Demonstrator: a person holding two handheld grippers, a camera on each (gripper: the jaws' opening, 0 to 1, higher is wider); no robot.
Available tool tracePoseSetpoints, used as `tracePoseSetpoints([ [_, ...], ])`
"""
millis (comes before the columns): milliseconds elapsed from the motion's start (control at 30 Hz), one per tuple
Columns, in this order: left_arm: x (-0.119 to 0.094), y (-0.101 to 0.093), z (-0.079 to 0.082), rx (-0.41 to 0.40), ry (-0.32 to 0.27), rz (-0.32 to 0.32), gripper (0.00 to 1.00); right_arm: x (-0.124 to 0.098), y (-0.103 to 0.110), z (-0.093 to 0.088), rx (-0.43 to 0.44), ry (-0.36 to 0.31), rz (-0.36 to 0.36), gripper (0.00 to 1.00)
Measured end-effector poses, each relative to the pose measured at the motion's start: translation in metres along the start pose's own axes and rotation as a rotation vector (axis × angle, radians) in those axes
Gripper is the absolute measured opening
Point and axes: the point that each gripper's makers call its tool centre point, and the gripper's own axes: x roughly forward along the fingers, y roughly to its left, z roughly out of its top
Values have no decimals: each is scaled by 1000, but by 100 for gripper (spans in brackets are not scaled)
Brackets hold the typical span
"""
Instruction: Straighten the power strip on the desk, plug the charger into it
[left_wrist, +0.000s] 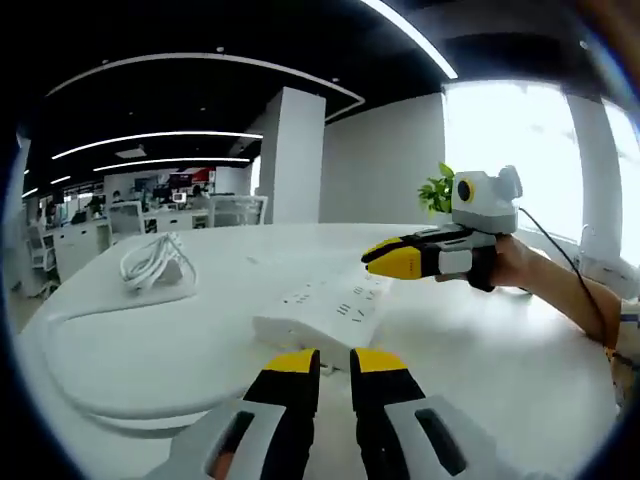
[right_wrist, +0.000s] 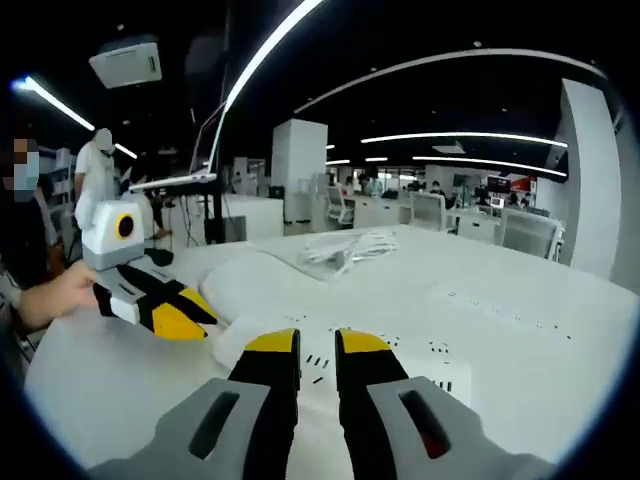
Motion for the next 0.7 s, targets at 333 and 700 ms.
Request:
tracePoseSetpoints([
  [333, 3, 1, -3, 37, 20, 14, 19, -39, -51, -21, 2, 50, -119, 20],
  [700, 8, 1, -7, 66, 42, 13, 19, -39, -55, -41, -18, 94, -119, 24],
])
